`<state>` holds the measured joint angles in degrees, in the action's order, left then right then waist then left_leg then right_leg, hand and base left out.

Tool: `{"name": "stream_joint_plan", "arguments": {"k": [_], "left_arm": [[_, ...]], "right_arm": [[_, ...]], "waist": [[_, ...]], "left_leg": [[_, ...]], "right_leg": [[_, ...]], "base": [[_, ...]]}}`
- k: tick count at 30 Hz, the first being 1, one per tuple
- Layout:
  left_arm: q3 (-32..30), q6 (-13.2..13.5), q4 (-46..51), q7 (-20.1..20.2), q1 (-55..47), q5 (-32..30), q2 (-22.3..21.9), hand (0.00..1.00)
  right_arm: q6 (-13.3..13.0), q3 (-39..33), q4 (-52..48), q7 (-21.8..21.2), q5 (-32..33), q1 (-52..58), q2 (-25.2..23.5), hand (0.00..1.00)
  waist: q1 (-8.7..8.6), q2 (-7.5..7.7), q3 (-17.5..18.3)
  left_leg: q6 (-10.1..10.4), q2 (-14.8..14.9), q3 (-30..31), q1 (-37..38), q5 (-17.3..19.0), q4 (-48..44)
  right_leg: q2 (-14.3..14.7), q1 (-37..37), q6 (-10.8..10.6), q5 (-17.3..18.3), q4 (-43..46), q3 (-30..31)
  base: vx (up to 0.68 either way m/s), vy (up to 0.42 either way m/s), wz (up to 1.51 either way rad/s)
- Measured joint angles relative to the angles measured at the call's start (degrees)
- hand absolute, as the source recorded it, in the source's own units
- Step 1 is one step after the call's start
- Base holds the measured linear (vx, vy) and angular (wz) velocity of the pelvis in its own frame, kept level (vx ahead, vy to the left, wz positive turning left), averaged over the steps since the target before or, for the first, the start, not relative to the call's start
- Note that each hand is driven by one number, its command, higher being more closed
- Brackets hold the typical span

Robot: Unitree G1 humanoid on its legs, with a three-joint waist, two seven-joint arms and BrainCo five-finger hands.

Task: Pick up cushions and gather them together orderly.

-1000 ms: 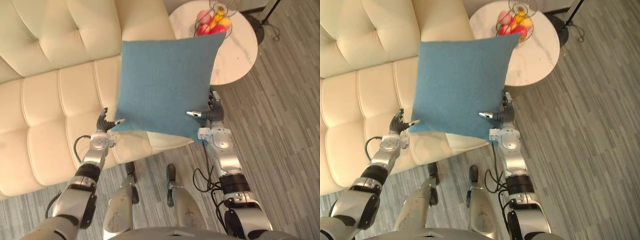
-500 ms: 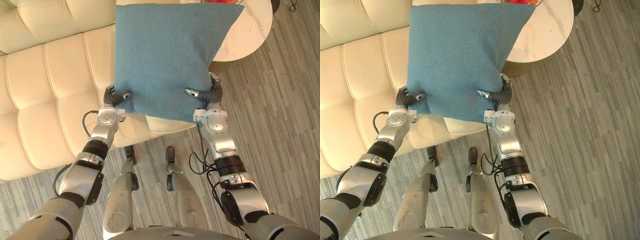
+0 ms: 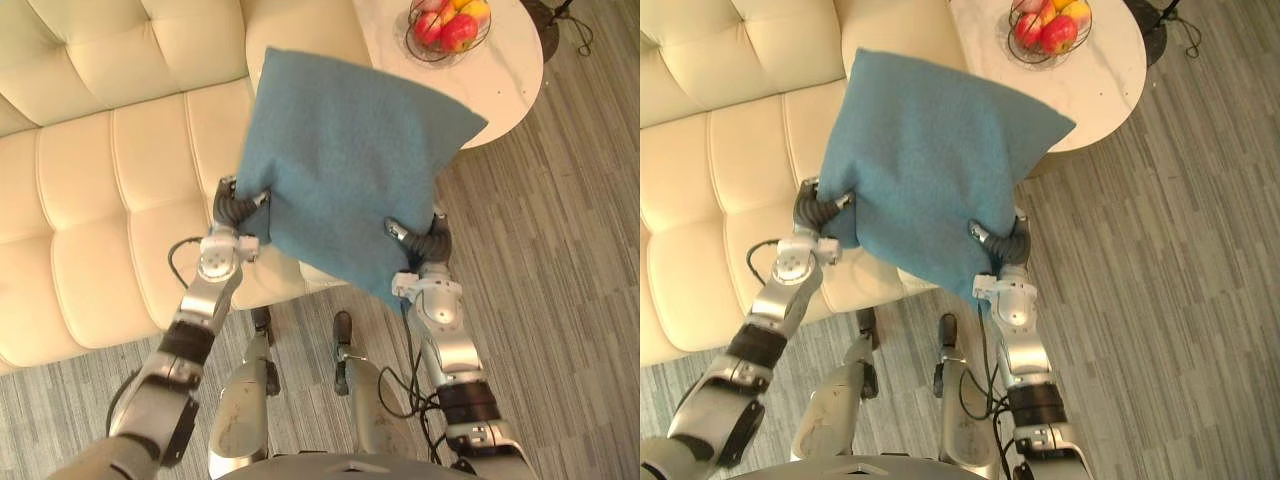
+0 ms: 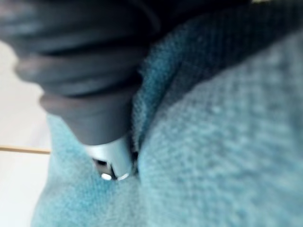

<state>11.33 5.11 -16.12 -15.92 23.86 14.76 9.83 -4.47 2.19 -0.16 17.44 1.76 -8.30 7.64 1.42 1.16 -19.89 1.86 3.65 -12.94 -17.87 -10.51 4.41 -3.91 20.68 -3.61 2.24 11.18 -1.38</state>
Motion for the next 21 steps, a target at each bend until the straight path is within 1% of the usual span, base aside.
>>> {"name": "stream_joint_plan", "arguments": {"k": [3,4,5,6,7,9,10,12,13,14,16,18,21], "left_arm": [[-0.06,-0.04,5.43,0.10,-7.19,-1.46,-1.06,1.00],[-0.32,-0.05,8.39,0.14,-10.48,-1.62,-1.74,1.00],[-0.41,-0.04,10.81,0.25,-13.34,-2.17,-2.53,1.00],[-0.52,-0.04,11.96,0.42,-14.73,-2.69,-2.88,1.00],[-1.12,-0.04,15.12,1.30,-19.63,-3.42,-3.88,1.00],[-1.23,-0.04,16.06,1.36,-21.83,-3.75,-4.34,1.00],[-1.28,-0.04,18.04,1.36,-24.39,-3.75,-4.48,1.00],[-1.42,-0.03,21.73,1.50,-28.02,-3.77,-4.52,1.00],[-1.46,-0.03,22.54,1.63,-28.87,-3.77,-4.59,1.00],[-1.56,-0.02,24.54,1.78,-30.95,-3.77,-4.78,1.00],[-1.55,0.06,25.68,1.84,-32.43,-3.79,-4.99,1.00],[-1.09,0.18,27.97,1.96,-35.25,-3.91,-5.47,1.00],[-0.59,0.58,30.31,2.12,-36.80,-4.95,-5.47,1.00]], "right_arm": [[0.42,0.00,-2.81,-1.19,-2.58,3.14,-0.04,1.00],[0.68,0.00,-4.30,-1.92,-3.89,4.54,-0.06,1.00],[0.88,0.00,-5.48,-2.38,-4.44,5.96,-0.07,1.00],[0.91,0.01,-5.94,-2.57,-4.51,6.61,-0.13,1.00],[0.93,0.62,-6.12,-3.94,-4.79,8.35,-0.36,1.00],[0.93,1.42,-6.25,-4.43,-5.87,9.61,-0.36,1.00],[1.04,2.41,-7.87,-4.68,-6.69,11.59,-0.61,1.00],[1.04,3.65,-11.31,-4.97,-6.75,14.33,-0.92,1.00],[1.04,3.90,-12.15,-5.00,-6.75,15.05,-1.00,1.00],[1.04,4.32,-14.54,-5.13,-6.83,16.79,-1.28,1.00],[1.03,4.39,-16.23,-5.64,-8.08,17.78,-1.54,1.00],[1.00,4.45,-19.03,-5.96,-9.00,20.14,-1.70,1.00],[0.93,4.46,-21.88,-5.84,-11.01,21.81,-2.11,1.00]], "waist": [[-0.58,-0.21,0.17],[-0.92,-0.69,0.66],[-1.12,-1.33,1.88],[-1.09,-1.60,2.31],[-0.78,-2.70,4.02],[-0.73,-3.46,5.90],[-0.44,-4.44,7.11],[-0.32,-5.16,8.55],[-0.29,-5.22,9.21],[-0.04,-5.13,10.77],[-0.03,-4.90,11.45],[-0.06,-4.75,14.22],[0.14,-4.49,15.37]], "left_leg": [[0.05,-0.28,1.13,2.52,0.04,0.04],[0.05,-0.35,2.00,3.19,0.04,0.06],[0.05,-0.43,2.43,3.26,0.04,0.06],[0.05,-0.46,2.65,3.53,0.03,0.07],[0.05,-0.66,3.04,5.03,0.03,0.08],[0.05,-0.72,3.39,5.11,0.03,0.09],[0.06,-0.72,3.59,6.19,0.04,0.12],[0.20,-0.64,3.83,7.28,0.20,0.13],[0.24,-0.56,3.90,7.30,0.30,0.13],[0.41,-0.18,3.98,7.85,0.57,0.13],[0.78,-0.22,4.35,9.52,0.99,0.15],[0.83,-0.30,5.28,10.30,1.41,0.45],[0.66,-0.35,6.68,10.31,1.48,0.08]], "right_leg": [[0.00,-3.72,-0.01,0.20,-1.34,-1.27],[0.00,-5.10,-0.01,0.20,-2.09,-1.89],[0.01,-5.70,-0.01,0.20,-2.55,-2.50],[0.06,-6.12,-0.01,0.20,-2.77,-2.61],[0.02,-8.02,-0.01,0.21,-3.37,-2.67],[-0.02,-8.42,-0.01,0.20,-3.75,-2.92],[-0.05,-9.64,0.00,0.21,-3.89,-3.24],[-0.05,-10.89,0.05,0.30,-3.93,-3.80],[-0.04,-10.91,0.05,0.30,-3.88,-3.91],[-0.01,-11.39,0.08,0.31,-3.69,-4.01],[-0.04,-13.21,0.18,0.70,-3.69,-4.18],[-0.17,-14.67,0.59,1.12,-3.73,-5.42],[-0.52,-15.90,0.39,1.36,-2.77,-7.92]], "base": [[0.09,-0.016,0.19],[0.07,-0.005,0.26],[0.07,-0.003,0.24],[0.07,-0.007,0.17],[0.05,-0.004,0.09],[0.03,0.001,0.09],[0.02,0.007,0.10],[-0.02,0.011,0.10],[-0.05,0.015,0.06],[-0.04,0.012,0.04],[-0.04,0.010,0.07],[-0.05,0.017,0.22],[-0.05,0.022,0.44]]}}
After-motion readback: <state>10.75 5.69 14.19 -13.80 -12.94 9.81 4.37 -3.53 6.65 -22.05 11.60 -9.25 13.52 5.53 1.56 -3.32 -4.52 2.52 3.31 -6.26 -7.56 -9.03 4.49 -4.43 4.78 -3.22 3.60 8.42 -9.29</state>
